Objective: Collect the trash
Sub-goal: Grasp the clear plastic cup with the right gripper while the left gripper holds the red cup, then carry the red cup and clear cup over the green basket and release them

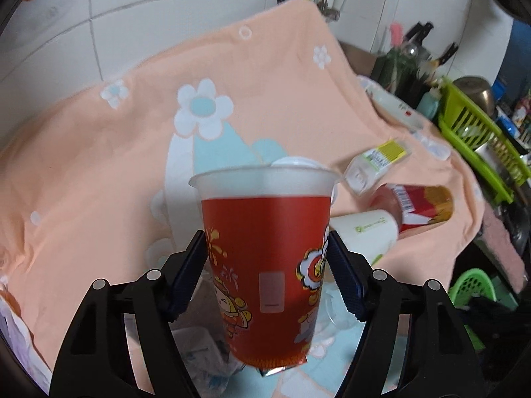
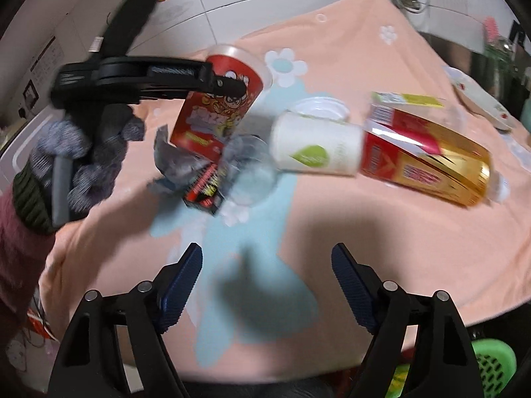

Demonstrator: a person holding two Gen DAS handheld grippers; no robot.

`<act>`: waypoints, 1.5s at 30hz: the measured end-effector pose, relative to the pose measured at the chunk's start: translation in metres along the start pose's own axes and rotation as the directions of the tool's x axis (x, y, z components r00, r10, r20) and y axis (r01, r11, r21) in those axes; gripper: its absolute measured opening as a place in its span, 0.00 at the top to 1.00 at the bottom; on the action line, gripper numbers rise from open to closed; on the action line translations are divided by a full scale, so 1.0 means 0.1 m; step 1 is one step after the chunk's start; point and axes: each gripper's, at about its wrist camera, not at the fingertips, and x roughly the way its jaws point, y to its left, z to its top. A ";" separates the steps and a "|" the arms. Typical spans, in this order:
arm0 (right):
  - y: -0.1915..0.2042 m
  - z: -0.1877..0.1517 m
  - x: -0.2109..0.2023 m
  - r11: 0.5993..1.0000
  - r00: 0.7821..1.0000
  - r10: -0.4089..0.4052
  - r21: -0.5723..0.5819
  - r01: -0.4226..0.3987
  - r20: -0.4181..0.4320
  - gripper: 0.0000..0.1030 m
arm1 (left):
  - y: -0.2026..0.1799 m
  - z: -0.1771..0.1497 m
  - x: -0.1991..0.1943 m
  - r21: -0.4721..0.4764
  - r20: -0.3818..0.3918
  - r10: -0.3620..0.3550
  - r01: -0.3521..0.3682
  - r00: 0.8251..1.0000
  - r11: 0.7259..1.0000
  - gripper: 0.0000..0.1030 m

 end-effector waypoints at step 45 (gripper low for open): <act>0.08 0.25 0.52 0.971 0.997 0.054 0.228 -0.067 0.062 0.43 | 0.17 -0.57 -0.98 -0.071 0.144 -0.084 0.095 0.986 0.993 0.32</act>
